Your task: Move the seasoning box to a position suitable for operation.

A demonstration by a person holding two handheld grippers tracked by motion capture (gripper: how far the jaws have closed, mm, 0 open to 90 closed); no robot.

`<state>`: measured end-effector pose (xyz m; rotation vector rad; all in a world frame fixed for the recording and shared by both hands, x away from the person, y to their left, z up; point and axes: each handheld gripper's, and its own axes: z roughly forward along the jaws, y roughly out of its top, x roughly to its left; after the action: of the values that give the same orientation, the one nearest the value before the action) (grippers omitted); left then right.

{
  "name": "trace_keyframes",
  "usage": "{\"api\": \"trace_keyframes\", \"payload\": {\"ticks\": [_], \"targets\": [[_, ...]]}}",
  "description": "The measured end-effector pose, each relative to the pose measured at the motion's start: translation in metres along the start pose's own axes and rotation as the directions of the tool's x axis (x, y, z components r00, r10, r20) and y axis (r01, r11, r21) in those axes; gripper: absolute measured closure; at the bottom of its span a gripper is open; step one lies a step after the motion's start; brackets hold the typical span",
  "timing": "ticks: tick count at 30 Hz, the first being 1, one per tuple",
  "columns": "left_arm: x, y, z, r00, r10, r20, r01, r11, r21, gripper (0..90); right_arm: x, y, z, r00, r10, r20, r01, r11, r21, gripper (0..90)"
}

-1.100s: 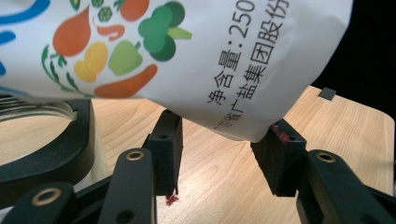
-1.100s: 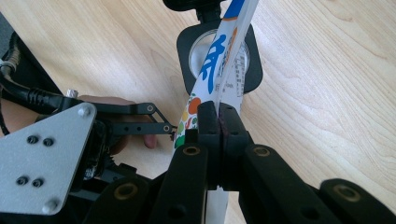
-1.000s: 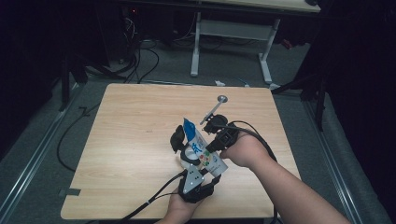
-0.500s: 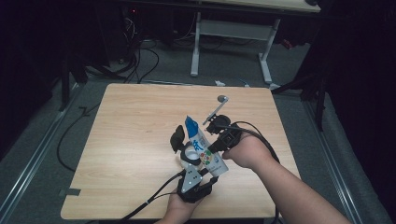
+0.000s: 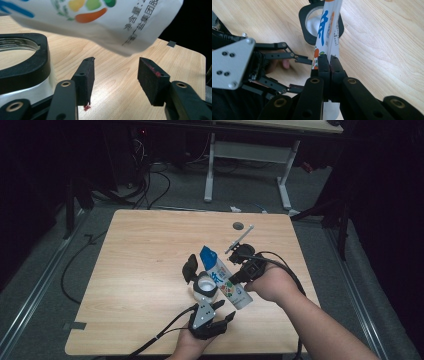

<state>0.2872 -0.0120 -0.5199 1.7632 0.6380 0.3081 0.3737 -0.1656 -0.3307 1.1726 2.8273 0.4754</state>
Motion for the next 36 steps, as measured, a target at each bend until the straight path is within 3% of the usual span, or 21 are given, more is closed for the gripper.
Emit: {"api": "trace_keyframes", "payload": {"ticks": [21,31,36], "targets": [[0.019,-0.008,-0.027,0.9994,0.030,-0.016,-0.030,0.9991,0.029,45.0,-0.024,-0.030,-0.002,0.9974,0.071,0.012,-0.071,0.997,-0.018,89.9],[0.041,-0.013,-0.049,0.9945,0.074,-0.074,-0.071,0.9963,0.048,44.8,-0.040,-0.048,0.004,0.9926,0.117,0.032,-0.116,0.993,-0.022,89.9],[0.056,-0.015,-0.061,0.9928,0.060,-0.103,-0.055,0.9971,0.052,44.8,-0.048,-0.056,0.008,0.9903,0.134,0.038,-0.133,0.991,-0.023,89.9]]}}
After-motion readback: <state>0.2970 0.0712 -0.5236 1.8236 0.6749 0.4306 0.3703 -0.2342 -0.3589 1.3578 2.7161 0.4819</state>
